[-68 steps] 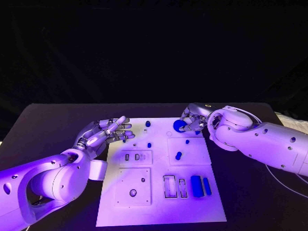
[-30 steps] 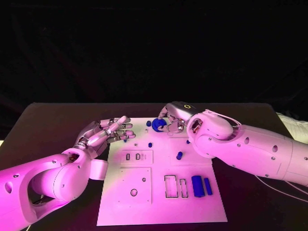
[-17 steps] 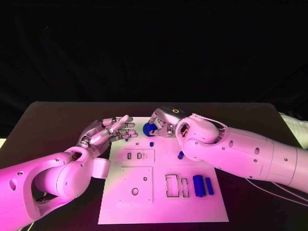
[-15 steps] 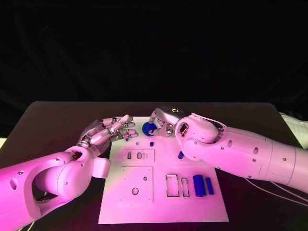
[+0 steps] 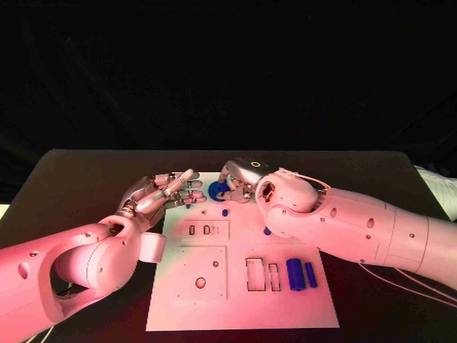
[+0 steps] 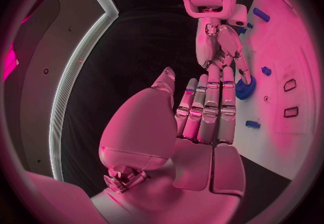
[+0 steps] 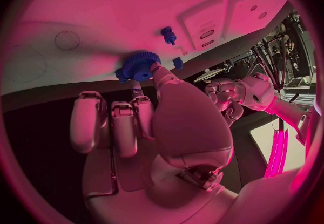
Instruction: Assemble the parts on the task board
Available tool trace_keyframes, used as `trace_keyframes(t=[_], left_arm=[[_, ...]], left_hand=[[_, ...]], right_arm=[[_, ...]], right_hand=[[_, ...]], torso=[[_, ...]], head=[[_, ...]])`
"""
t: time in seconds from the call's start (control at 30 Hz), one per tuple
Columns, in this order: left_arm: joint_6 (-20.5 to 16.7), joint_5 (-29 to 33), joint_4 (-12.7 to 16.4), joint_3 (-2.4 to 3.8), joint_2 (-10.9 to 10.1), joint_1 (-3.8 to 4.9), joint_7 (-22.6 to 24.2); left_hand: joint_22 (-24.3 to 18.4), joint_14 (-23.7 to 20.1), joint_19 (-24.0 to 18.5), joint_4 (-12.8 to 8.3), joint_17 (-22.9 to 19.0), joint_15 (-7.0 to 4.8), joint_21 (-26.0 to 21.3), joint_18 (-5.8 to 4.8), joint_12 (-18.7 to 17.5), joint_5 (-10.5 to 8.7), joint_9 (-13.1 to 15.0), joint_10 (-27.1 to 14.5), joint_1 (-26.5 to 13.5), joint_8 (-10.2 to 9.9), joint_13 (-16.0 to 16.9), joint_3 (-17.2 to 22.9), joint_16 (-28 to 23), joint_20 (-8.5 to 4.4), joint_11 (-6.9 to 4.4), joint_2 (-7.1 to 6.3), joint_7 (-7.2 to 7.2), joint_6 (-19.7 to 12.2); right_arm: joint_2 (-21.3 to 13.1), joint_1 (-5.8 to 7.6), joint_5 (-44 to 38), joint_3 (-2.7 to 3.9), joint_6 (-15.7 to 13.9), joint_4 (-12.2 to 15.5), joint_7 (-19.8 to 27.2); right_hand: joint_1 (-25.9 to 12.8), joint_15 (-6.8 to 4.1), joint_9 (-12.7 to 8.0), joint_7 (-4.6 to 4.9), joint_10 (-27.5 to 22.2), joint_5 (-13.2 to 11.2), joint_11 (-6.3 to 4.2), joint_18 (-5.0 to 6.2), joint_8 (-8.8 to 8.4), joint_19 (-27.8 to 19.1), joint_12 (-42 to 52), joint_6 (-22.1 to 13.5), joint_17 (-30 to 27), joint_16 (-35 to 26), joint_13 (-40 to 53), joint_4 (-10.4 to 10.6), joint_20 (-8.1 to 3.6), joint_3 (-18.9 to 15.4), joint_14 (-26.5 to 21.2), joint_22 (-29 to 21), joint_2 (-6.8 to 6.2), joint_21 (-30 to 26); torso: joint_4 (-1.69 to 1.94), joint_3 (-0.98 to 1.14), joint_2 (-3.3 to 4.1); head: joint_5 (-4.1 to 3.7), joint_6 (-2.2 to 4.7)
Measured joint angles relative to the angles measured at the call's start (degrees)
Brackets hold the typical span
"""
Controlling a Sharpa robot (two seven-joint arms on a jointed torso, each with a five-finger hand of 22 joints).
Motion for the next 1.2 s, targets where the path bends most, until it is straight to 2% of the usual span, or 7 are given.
trace_keyframes(t=[0.27,0.5,0.63,0.77,0.87,1.0,1.2], left_arm=[[0.1,0.0,-0.1,0.0,0.0,0.0,-0.1],[0.2,0.0,-0.1,0.0,0.0,0.0,-0.1],[0.2,0.0,-0.2,0.0,0.0,0.0,-0.1],[0.3,0.0,-0.3,-0.02,0.0,0.0,-0.1],[0.3,0.0,-0.4,-0.02,-0.2,0.0,-0.1],[0.3,0.0,-0.5,-0.01,-0.5,-0.01,-0.1],[0.4,0.0,-0.9,-0.01,-0.5,-0.01,-0.1]], left_hand=[[0.0,0.0,0.0,0.0,0.0,0.0,0.0,0.0,-0.1,0.0,0.0,0.0,0.0,0.0,0.0,0.0,0.0,0.0,0.0,0.0,0.0,0.0],[0.0,0.0,0.0,0.0,0.0,0.0,0.0,-0.01,-0.2,0.0,0.0,0.0,0.0,0.0,0.0,0.0,-0.2,0.0,0.0,0.0,0.0,0.0],[0.0,0.0,0.0,0.0,0.0,0.0,-0.2,0.0,-0.2,0.0,0.0,0.0,0.0,-0.2,0.0,0.0,-0.2,0.0,0.0,0.0,0.0,0.0],[0.0,0.0,0.0,0.0,0.0,0.0,-0.2,-0.01,-0.2,0.0,0.0,0.0,0.0,-0.2,0.0,0.0,-0.2,0.0,0.0,0.0,0.0,0.0],[0.0,0.0,0.0,0.0,0.0,0.0,-0.2,0.0,-0.2,0.0,0.0,0.0,0.0,-0.2,0.0,0.0,-0.2,0.0,0.0,0.0,0.0,0.0],[0.0,0.0,0.0,0.0,0.0,0.0,-0.2,-0.01,-0.2,0.0,0.0,0.0,0.0,-0.2,0.0,0.0,-0.2,0.0,0.0,0.0,0.0,0.0],[0.0,0.0,0.0,0.0,0.1,0.0,-0.2,-0.01,-0.2,0.0,0.0,0.0,0.0,-0.2,0.0,0.0,-0.2,0.0,0.0,0.0,0.0,0.0]], right_arm=[[0.1,-0.02,0.1,-0.09,0.5,-0.3,0.0],[-0.3,-0.04,0.4,-0.11,0.6,-0.3,0.1],[-1.5,-0.14,0.8,-0.11,0.0,0.7,0.2],[-4.9,-0.43,1.9,0.07,-2.4,3.2,1.2],[-9.2,-0.5,4.1,0.64,-4.8,5.5,3.7],[-15.2,-0.36,8.5,1.31,-6.5,7.5,9.9],[-21.7,-0.41,14.5,1.61,-7.1,7.3,19.2]], right_hand=[[-5.4,0.59,-0.2,0.96,-0.1,0.6,0.72,0.01,-1.1,-0.2,-1.9,-3.7,0.0,0.0,0.0,4.0,0.87,-2.7,0.0,-0.2,-3.33,0.0],[-6.7,0.73,-0.2,0.95,-0.3,0.8,0.91,0.01,-1.09,-0.2,-2.1,-4.1,0.0,0.0,0.0,5.3,0.86,-3.6,0.1,-0.1,-3.21,0.0],[-7.3,0.73,0.0,0.91,-0.3,2.8,0.91,0.01,-1.1,0.0,-1.9,-4.0,0.0,0.0,0.0,5.5,1.07,-3.8,0.1,0.0,-2.6,0.2],[-7.3,0.73,0.1,0.63,-0.3,4.1,0.91,0.01,-1.1,0.0,-1.7,-3.7,0.0,0.0,0.0,5.5,1.07,-3.8,0.1,0.1,-2.51,0.2],[-5.4,0.73,0.2,0.84,-0.3,4.1,0.91,0.01,-1.1,0.0,-1.7,-3.5,0.0,0.0,0.0,4.5,1.07,-2.9,0.1,0.2,-1.33,0.2],[-0.9,0.73,0.2,0.84,-0.3,3.2,0.91,0.01,-1.1,0.0,-1.9,-3.5,0.0,0.0,0.0,1.3,1.07,-1.8,0.1,0.6,-0.95,0.5],[1.2,0.73,0.2,0.87,-0.3,2.7,0.91,0.01,-1.09,0.0,-2.3,-3.6,0.0,0.0,0.0,-0.8,1.07,-2.1,0.1,0.9,-2.19,0.5]], torso=[[0.0,0.0,-0.01],[-0.04,0.0,-0.01],[-0.03,0.04,-0.01],[-0.09,0.08,-0.03],[-0.24,0.08,-0.09],[-0.75,0.13,-0.21],[-1.74,0.32,-0.36]], head=[[0.08,-0.16],[0.16,-0.15],[0.21,-0.15],[0.36,-0.19],[0.53,-0.12],[0.98,0.16],[1.15,0.55]])
